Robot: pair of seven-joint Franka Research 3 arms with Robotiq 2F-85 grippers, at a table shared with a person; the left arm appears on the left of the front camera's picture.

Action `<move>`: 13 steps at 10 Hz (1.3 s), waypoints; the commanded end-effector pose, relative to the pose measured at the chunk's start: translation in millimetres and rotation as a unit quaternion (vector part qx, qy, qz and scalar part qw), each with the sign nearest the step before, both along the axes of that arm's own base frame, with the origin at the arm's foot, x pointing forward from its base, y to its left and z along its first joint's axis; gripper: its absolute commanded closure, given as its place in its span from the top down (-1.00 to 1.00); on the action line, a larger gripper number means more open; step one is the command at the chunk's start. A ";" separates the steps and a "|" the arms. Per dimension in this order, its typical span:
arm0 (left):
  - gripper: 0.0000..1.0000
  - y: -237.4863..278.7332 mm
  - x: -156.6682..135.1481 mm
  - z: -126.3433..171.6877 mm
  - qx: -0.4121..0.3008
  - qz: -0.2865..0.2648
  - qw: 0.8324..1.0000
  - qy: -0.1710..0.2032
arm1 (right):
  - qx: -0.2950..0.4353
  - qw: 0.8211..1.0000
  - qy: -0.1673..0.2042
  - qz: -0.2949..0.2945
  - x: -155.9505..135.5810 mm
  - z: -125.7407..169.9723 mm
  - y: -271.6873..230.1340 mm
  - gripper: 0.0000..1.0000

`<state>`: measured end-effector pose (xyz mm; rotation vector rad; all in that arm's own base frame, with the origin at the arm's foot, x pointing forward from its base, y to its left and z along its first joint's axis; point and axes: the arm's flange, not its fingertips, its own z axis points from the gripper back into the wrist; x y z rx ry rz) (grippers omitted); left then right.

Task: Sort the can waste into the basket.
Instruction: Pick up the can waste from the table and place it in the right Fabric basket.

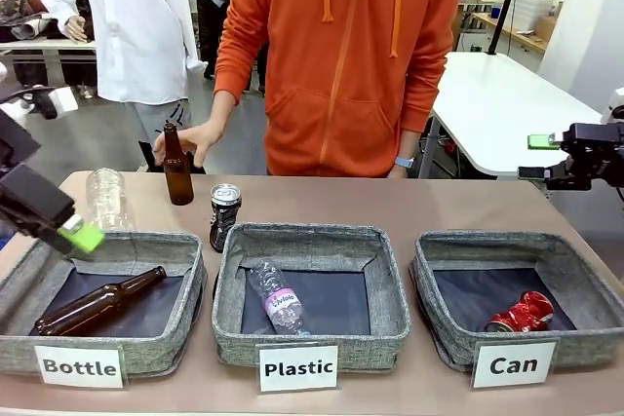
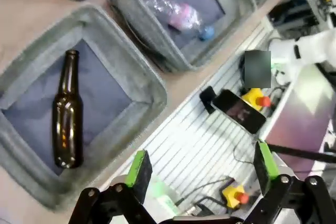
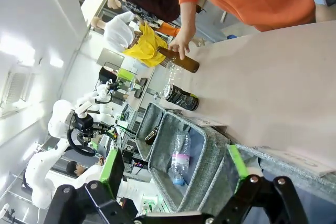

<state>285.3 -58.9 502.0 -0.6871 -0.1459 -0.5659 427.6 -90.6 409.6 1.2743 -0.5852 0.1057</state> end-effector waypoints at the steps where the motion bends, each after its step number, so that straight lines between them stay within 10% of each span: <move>1: 1.00 -6.0 5.9 0.1 0.006 0.007 1.000 -0.015 | -0.002 1.000 -0.012 -0.001 0.1 1.6 -0.1 1.00; 2: 1.00 -2.4 11.3 10.4 -0.029 0.025 0.988 -0.147 | -0.002 1.000 -0.012 -0.001 0.1 1.6 -0.1 1.00; 3: 1.00 -5.9 31.3 4.4 -0.048 0.008 0.981 -0.186 | -0.002 1.000 -0.012 -0.001 0.1 1.6 -0.1 1.00; 8: 1.00 -33.6 113.3 -44.6 -0.046 0.014 0.980 -0.191 | -0.002 1.000 -0.012 -0.001 0.1 1.6 -0.1 1.00; 13: 1.00 85.1 50.7 -0.4 -0.119 0.003 0.976 -0.183 | -0.002 1.000 -0.012 -0.001 0.1 1.6 -0.1 1.00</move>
